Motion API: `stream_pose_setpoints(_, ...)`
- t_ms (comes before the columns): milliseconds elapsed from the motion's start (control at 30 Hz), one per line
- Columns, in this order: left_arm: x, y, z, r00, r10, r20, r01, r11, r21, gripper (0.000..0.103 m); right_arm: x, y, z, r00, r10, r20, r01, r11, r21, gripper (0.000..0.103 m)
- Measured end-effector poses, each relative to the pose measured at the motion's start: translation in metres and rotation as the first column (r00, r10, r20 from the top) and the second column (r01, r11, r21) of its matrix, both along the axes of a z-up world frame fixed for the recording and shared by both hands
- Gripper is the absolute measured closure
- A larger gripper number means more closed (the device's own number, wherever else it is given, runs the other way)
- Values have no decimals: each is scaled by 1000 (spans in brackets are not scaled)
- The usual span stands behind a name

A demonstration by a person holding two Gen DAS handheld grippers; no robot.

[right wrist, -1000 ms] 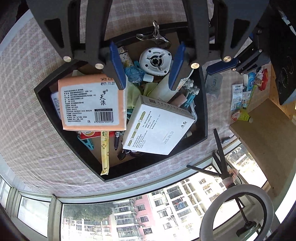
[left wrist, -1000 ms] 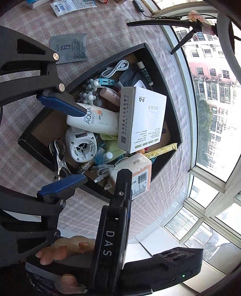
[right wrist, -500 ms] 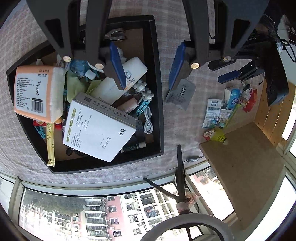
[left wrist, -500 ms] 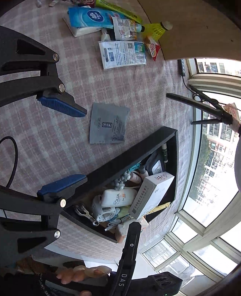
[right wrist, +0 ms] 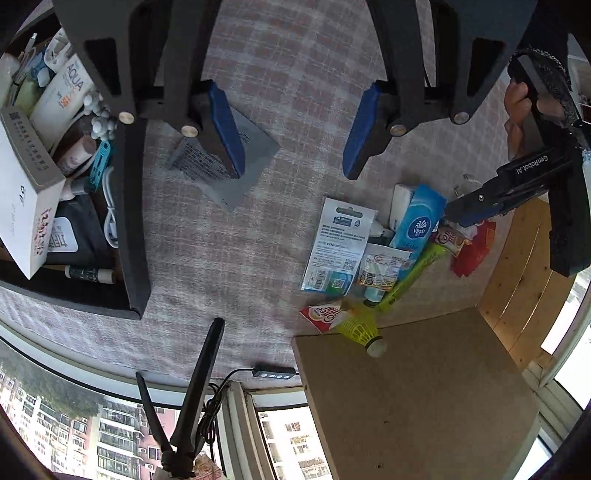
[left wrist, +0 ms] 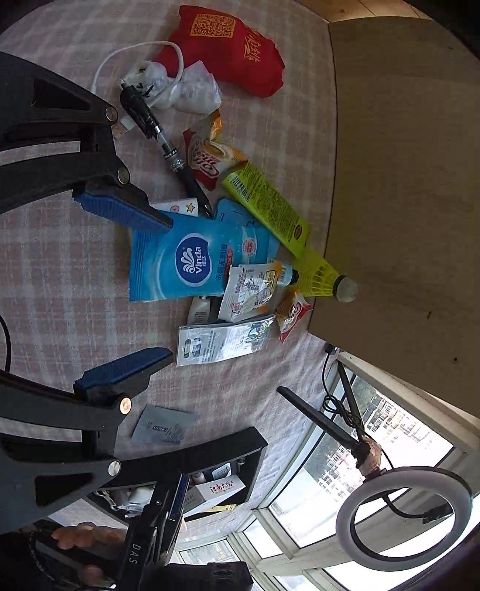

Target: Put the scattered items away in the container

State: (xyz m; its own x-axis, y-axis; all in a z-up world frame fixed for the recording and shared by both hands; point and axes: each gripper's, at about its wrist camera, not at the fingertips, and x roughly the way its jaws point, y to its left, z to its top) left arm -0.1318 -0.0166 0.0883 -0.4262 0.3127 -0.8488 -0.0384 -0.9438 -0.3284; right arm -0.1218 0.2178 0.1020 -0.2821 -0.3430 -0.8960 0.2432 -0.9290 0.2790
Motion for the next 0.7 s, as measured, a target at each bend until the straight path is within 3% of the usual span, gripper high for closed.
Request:
stream_pose_setpoints(267, -63, 1, -4, 998, -14, 57, 13, 1000, 14, 42, -39, -58, -34, 998, 30, 48, -32, 999, 42, 39)
stream_pose_setpoints(333, -77, 4, -10, 996, -26, 80, 25, 1000, 16, 42, -50, -62, -42, 998, 4, 66, -8, 998, 55, 39)
stream_pose_setpoints(467, -93, 8, -21, 993, -38, 112, 39, 999, -10, 42, -64, -61, -52, 991, -31, 134, 33, 999, -12, 39)
stream_pose_setpoints(700, -106, 11, -39, 984, -44, 171, 37, 998, 46, 42, -74, -70, -60, 987, -40, 154, 35, 999, 31, 39)
